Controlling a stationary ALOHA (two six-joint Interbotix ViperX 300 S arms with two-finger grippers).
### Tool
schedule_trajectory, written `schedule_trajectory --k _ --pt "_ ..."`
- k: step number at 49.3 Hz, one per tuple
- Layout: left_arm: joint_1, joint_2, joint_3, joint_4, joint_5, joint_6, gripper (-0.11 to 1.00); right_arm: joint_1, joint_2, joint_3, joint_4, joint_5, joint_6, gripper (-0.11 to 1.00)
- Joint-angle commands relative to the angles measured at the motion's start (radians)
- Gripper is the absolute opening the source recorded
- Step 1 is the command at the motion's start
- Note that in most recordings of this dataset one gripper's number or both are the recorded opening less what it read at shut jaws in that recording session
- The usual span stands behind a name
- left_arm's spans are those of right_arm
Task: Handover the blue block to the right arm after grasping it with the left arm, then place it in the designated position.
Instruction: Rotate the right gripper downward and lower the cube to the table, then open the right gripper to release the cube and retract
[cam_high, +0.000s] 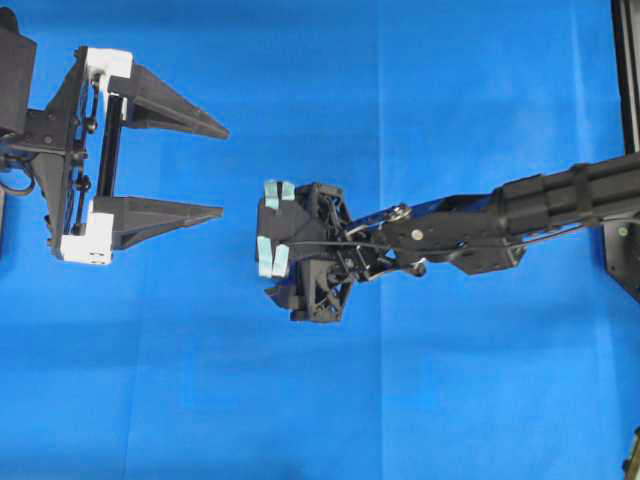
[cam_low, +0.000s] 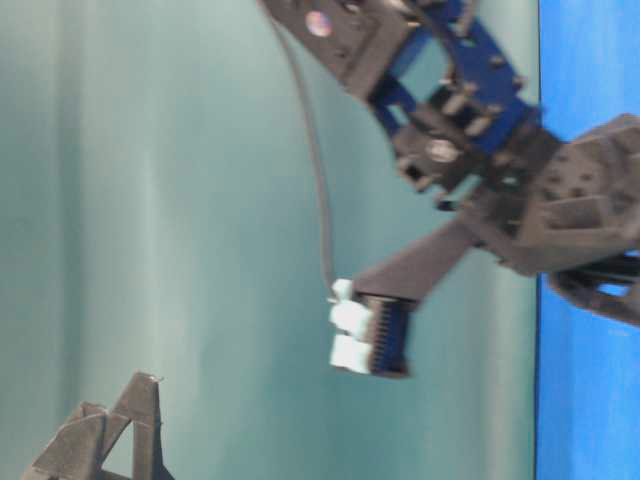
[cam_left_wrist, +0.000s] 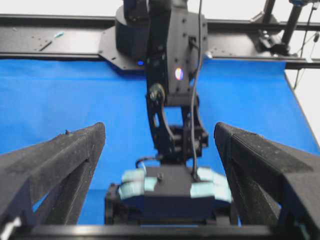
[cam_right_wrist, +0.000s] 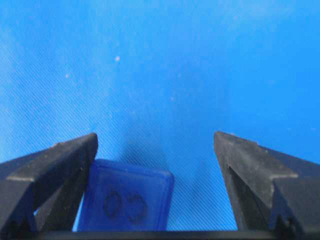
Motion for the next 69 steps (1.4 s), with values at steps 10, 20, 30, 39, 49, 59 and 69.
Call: schedule_trajectory --k 10,20,30,39,49,59,69 --pt "0.003 -0.015 -0.017 0.000 -0.005 0.000 0.93 0.012 -0.178 0.018 0.000 0.080 -0.008 0.91" --pt "0.003 -0.017 -0.018 0.000 -0.005 0.000 0.93 0.018 -0.319 0.061 -0.003 0.138 -0.008 0.91" --pt "0.002 -0.017 -0.018 0.000 -0.005 0.000 0.93 0.020 -0.453 0.107 -0.006 0.209 -0.009 0.91" --pt "0.003 -0.015 -0.018 0.000 -0.005 0.000 0.93 0.020 -0.572 0.147 -0.011 0.261 -0.009 0.90" --pt "0.003 -0.015 -0.018 0.000 -0.006 0.000 0.93 0.020 -0.698 0.192 -0.021 0.295 -0.011 0.90" --pt "0.003 -0.015 -0.018 0.000 -0.005 0.000 0.93 0.020 -0.822 0.244 -0.023 0.304 -0.011 0.90" --pt "0.003 -0.015 -0.018 0.000 -0.006 0.003 0.93 0.021 -0.916 0.279 -0.034 0.304 -0.011 0.90"
